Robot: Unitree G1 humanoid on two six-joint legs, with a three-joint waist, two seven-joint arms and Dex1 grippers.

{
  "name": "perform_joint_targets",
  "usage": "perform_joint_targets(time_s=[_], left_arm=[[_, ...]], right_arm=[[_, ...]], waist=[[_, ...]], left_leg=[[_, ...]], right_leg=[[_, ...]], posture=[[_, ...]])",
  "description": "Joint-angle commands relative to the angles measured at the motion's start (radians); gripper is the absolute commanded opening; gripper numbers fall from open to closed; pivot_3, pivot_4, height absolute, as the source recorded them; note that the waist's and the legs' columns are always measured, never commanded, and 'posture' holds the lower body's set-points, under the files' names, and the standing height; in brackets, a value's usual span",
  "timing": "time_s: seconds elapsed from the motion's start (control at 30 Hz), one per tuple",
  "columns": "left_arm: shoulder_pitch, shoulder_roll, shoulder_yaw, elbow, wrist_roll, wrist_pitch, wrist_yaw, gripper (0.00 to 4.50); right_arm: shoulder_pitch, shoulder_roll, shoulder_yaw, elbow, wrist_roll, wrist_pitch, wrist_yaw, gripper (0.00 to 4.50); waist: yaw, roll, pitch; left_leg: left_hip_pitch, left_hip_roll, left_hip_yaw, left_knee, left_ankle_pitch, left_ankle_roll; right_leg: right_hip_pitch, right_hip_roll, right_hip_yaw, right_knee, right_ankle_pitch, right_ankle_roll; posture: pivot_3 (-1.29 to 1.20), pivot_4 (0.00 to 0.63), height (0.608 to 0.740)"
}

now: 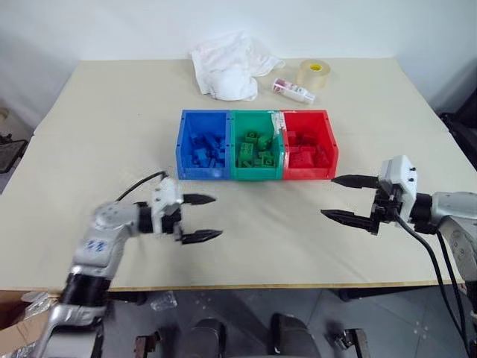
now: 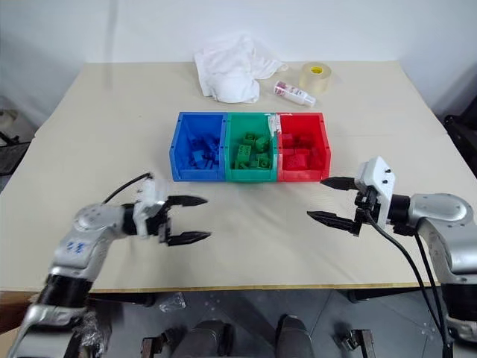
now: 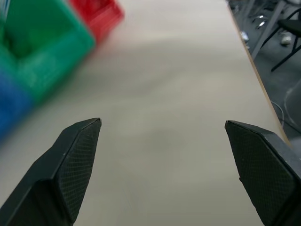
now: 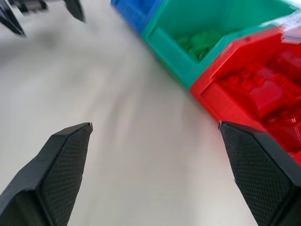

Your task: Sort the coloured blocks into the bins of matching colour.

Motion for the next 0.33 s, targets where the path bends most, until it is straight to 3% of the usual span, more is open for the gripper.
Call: perform_joint_targets(time_s=[0.03,0.17,0.33], left_arm=[[0.036,0.060,0.091,-0.022,-0.036,-0.001,-0.002,4.49],[0.016,0.078,0.165,0.030,-0.038,-0.039,0.046,4.49],[-0.019,0.058,0.174,0.029,-0.053,-0.041,0.076,4.49]], right_arm=[[-0.045,-0.021,0.014,0.058,-0.030,-0.051,0.057,4.50],[-0.091,-0.011,0.034,0.109,-0.053,-0.068,0.084,4.50],[-0.096,0.005,0.039,0.111,-0.062,-0.070,0.088,4.50]], waist=[[0.007,0.000,0.000],[0.013,0.000,0.000],[0.011,0.000,0.000]], left_leg=[[0.000,0.000,0.000,0.000,0.000,0.000],[0.000,0.000,0.000,0.001,0.000,0.000],[0.000,0.000,0.000,0.000,0.000,0.000]], right_leg=[[0.000,0.000,0.000,0.000,0.000,0.000],[0.000,0.000,0.000,0.000,0.000,0.000],[0.000,0.000,-0.001,0.001,0.000,0.000]], posture=[[0.00,0.150,0.740],[0.00,0.150,0.740],[0.00,0.150,0.740]])
